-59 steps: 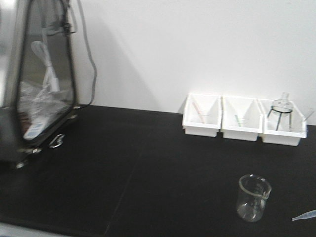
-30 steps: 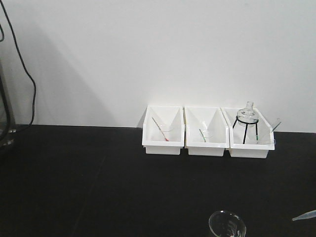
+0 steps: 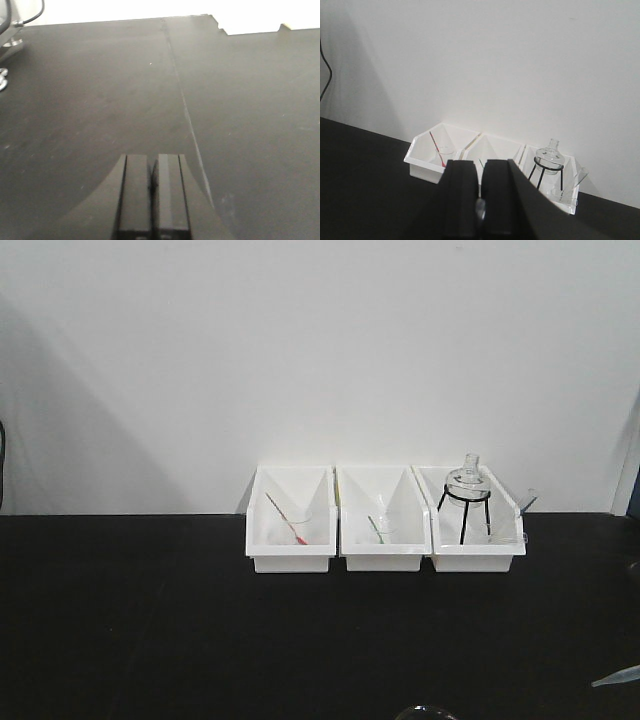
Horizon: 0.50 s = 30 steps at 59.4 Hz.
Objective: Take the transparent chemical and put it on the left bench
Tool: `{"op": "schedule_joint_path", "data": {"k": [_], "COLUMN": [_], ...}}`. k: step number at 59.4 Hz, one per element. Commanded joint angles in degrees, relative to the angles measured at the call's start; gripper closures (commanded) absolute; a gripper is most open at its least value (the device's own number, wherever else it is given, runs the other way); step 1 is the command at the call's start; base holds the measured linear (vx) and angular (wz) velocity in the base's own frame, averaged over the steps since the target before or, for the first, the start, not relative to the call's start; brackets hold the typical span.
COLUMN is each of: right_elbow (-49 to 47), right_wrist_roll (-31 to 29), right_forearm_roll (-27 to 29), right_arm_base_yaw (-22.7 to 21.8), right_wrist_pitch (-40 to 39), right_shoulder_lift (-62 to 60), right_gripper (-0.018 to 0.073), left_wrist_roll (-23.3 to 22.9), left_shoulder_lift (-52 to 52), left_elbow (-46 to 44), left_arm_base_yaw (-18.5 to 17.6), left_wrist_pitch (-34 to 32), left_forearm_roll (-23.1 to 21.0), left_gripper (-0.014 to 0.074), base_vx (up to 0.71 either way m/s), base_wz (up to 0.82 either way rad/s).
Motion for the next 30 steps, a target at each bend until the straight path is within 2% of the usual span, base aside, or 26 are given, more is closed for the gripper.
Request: {"op": "schedule_joint_path", "data": {"k": [1,30], "right_elbow": [-1.64,-1.84], "right_wrist_roll": [-0.12,0.88], "right_forearm_roll": [1.16,2.39], "right_arm_base_yaw": [-0.28,-0.28], "right_wrist_pitch": [-0.33,-2.55], "right_shoulder_lift": [0.17,0.31], "right_gripper": [0.0564,0.0564], "left_wrist_roll": [-0.45,-0.45], "left_shoulder_lift": [-1.1,-1.1], "left_elbow": [0.93,0.93], "left_arm_base_yaw": [-0.1,-0.1], "left_wrist_pitch": [-4.49,-4.49], "left_forearm_roll": [-0.04,-0.04], "left_gripper": [0.06,0.06], "base_vx": [0.05,0.01], "base_wz": [-0.08,-0.01]}}
